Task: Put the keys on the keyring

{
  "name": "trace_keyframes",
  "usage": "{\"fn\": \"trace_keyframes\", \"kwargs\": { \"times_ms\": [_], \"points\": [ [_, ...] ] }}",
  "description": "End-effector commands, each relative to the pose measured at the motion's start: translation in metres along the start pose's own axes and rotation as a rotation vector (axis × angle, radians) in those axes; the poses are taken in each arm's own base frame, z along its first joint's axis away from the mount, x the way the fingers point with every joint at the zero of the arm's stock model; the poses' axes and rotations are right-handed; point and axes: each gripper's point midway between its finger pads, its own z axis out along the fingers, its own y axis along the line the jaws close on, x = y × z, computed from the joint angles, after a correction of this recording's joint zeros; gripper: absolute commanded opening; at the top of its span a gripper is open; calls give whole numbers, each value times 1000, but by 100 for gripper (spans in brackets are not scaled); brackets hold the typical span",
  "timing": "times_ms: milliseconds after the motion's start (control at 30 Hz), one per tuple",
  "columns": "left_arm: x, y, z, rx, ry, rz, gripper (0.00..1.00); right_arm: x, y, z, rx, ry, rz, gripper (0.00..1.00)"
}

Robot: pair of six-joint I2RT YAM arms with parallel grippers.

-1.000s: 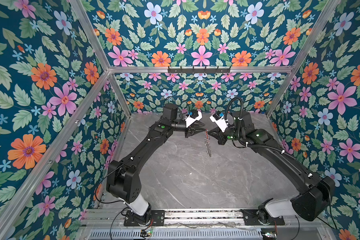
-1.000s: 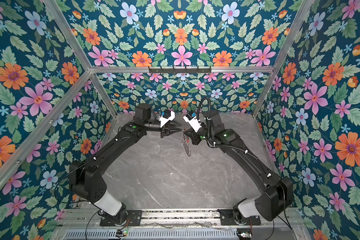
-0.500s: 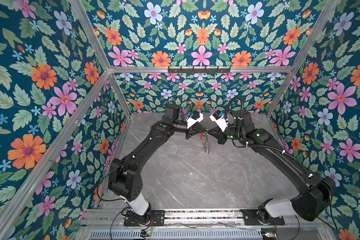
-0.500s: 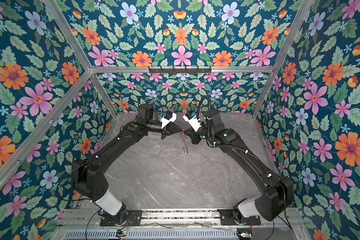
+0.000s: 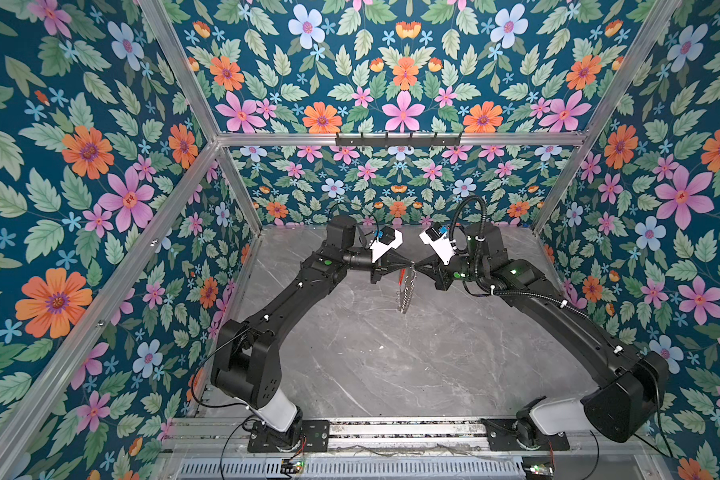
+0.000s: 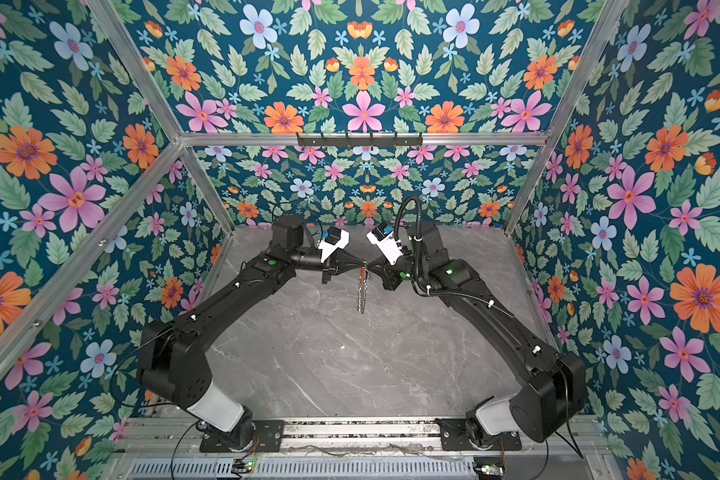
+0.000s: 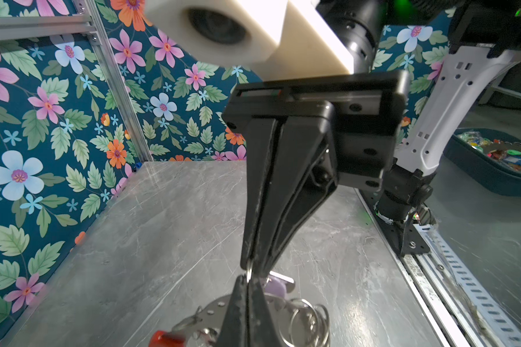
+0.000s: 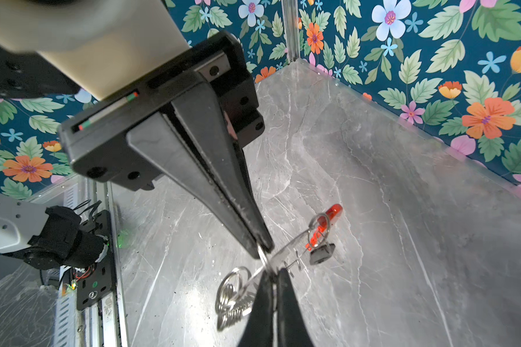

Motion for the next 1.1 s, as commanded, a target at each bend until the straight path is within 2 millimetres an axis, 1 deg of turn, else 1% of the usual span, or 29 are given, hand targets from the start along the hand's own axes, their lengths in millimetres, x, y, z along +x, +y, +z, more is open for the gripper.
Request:
{"fn": "trace_keyframes", "kwargs": {
  "times_ms": [0,67,133,200,267,333,533,700,967,1067],
  "points": [
    [-27,2,-4,-6,-100,44,0,-21,4,-8,-42,-88,18,5],
    [-30,1,-4,-3,-122,39,0,-25,5,-11,-68,-104,33,8],
    [-33,1,-4,0,-139,33,0,-27,7,-13,-91,-114,41,15],
    [-35,0,-5,6,-151,28,0,-29,7,-14,-106,-116,49,18],
    [-38,0,-5,6,-160,30,0,-30,7,-15,-116,-117,57,23],
    [-38,0,-5,8,-161,28,0,-30,6,-15,-126,-123,66,25],
    [-41,-1,-6,12,-165,28,0,-31,7,-17,-154,-143,86,25],
    [-44,0,-8,6,-168,31,0,-32,7,-18,-163,-152,92,21],
    [-46,1,-12,2,-185,22,0,-28,4,-18,-162,-157,106,20],
    [-47,1,-12,7,-190,18,0,-30,5,-19,-167,-163,105,17]
  ]
}}
